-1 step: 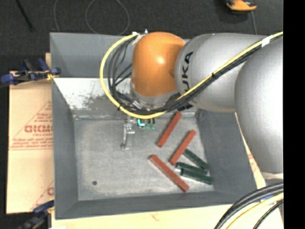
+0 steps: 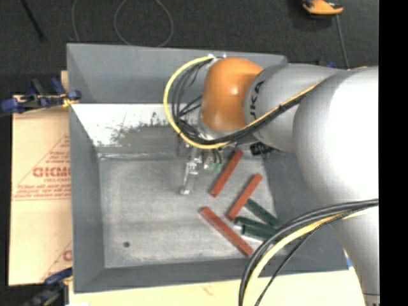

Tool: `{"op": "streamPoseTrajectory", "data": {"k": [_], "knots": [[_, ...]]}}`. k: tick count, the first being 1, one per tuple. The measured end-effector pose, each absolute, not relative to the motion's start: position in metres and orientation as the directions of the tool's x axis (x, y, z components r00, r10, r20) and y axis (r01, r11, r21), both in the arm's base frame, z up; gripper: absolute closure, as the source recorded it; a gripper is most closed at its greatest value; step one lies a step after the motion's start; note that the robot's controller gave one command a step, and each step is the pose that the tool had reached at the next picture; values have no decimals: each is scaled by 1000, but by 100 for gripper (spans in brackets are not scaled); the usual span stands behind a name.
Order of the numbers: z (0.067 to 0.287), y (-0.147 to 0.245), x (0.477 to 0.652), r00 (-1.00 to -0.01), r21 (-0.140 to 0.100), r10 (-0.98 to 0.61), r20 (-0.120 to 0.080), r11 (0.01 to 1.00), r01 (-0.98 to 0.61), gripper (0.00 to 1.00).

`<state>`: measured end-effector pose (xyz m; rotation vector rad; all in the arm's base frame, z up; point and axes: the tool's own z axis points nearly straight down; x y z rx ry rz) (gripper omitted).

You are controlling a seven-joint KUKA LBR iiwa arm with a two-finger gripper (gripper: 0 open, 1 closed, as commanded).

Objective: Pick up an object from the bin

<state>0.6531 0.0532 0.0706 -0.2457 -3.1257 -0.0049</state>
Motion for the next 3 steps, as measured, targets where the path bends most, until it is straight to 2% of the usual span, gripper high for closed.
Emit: {"op": "streamPoseTrajectory", "data": {"k": [1,2,3], "knots": [[97,84,628,-999,0,42,-4,999,42,0],[99,5,589,-997,-4,75,-1,997,75,0],[71,-30,540,-969,-1,-247,-2,969,-247,0]]}}
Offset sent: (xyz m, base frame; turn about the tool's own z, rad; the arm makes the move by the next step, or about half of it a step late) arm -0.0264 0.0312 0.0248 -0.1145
